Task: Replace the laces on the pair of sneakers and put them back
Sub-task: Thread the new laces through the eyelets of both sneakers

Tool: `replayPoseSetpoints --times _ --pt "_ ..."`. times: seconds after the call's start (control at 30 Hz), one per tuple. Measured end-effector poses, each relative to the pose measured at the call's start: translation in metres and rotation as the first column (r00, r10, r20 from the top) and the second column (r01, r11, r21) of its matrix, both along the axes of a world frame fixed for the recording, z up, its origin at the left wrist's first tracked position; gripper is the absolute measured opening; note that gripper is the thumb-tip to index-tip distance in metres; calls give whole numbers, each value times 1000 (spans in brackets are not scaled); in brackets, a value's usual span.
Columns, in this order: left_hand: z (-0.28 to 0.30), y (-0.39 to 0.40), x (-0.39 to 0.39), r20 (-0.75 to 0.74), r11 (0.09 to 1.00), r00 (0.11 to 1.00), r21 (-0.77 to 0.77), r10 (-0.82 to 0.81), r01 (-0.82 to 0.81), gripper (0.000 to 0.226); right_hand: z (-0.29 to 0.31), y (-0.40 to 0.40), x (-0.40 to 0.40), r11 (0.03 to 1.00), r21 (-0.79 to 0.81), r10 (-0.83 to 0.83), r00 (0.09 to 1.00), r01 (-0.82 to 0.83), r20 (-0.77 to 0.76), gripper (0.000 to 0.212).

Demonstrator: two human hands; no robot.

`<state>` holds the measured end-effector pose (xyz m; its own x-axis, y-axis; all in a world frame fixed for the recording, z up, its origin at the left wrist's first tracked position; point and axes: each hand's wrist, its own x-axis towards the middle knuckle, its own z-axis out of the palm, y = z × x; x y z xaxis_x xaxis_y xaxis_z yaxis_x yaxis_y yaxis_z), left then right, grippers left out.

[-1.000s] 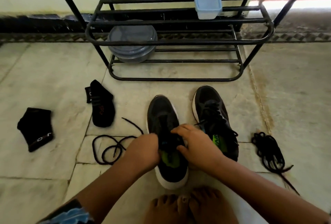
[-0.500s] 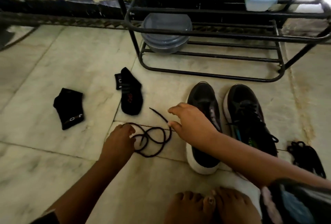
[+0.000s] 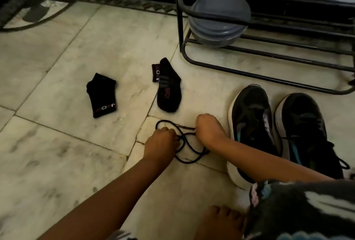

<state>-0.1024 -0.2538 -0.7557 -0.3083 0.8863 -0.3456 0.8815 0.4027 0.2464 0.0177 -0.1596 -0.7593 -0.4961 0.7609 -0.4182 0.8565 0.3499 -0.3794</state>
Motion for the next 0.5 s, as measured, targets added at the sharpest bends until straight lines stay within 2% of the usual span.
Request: replayPoseSetpoints --times 0.13,0.23,0.27,0.3,0.33,0.4,0.47,0.5 --pt "-1 -3 0 -26 999 998 -7 -51 51 23 -1 -6 5 1000 -27 7 1000 -7 -16 13" --pt "13 1 -4 7 999 1000 36 -2 2 18 11 1 13 981 -84 -188 960 174 -210 12" --pt "20 3 -5 42 998 999 64 22 -25 16 19 2 18 957 -140 -287 907 256 -309 10" --pt "28 6 -6 92 993 995 102 43 -52 15 29 2 23 915 -237 -399 816 325 -418 9" --pt "38 10 -6 149 988 987 131 62 -81 17 40 2 28 857 -368 -510 695 360 -507 11" --pt "59 19 -4 248 966 967 227 65 -123 16 66 5 44 751 -578 -656 460 320 -598 15" --pt "84 30 0 333 926 942 342 41 -161 14 95 12 62 734 -616 -679 326 287 -657 16" --pt "97 35 1 376 908 926 374 39 -190 11 110 17 71 743 -599 -668 293 297 -684 17"
